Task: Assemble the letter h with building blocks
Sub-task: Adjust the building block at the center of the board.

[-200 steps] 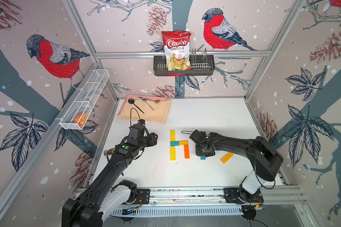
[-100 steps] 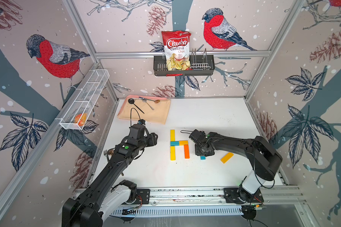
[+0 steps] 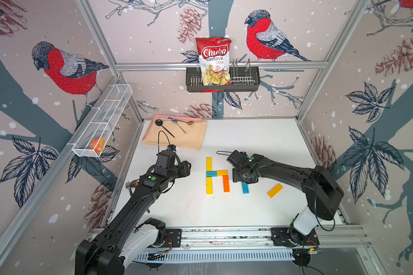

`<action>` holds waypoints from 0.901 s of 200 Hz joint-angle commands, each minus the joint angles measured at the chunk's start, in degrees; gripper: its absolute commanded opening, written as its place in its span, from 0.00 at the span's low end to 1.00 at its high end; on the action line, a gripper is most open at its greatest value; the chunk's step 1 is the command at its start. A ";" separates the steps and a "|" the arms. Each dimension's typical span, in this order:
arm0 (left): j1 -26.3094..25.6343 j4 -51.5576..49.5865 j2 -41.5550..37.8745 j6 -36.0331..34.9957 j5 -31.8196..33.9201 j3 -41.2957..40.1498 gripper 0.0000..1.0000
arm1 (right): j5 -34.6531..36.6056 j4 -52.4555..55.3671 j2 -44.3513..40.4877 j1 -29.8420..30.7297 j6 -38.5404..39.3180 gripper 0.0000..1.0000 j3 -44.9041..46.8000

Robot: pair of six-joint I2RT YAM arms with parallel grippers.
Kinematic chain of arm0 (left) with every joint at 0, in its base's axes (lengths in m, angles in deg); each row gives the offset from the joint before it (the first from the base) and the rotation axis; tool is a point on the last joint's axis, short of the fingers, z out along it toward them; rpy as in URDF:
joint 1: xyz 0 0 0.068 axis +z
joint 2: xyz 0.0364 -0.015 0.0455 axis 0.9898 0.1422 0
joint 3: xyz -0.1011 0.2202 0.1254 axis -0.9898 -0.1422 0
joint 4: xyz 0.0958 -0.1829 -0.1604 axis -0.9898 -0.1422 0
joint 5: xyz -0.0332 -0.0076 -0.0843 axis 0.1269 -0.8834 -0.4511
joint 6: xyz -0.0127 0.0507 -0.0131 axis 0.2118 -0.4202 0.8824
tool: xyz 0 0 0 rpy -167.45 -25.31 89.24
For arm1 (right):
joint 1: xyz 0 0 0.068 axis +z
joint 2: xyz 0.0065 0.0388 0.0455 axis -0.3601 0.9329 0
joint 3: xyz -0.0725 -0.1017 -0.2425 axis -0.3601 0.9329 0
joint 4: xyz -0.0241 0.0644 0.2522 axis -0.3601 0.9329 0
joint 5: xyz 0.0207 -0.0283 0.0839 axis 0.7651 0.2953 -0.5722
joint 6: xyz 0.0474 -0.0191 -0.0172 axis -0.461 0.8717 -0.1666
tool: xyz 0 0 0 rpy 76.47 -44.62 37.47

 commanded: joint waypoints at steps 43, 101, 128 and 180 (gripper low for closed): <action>0.02 1.26 0.64 -0.61 0.22 -0.15 0.63 | -0.55 -0.86 10.37 -7.61 6.48 0.80 -10.53; 0.02 1.38 0.81 -0.62 0.13 -0.29 0.63 | -2.25 -3.42 15.71 -9.23 10.49 0.59 -11.79; 0.03 1.44 0.77 -0.56 0.32 -0.28 0.63 | -2.09 -4.09 15.79 -9.62 10.48 0.51 -10.50; 0.02 1.38 0.90 -0.66 0.40 -0.33 0.63 | -1.85 -4.65 16.32 -10.11 11.36 0.44 -9.61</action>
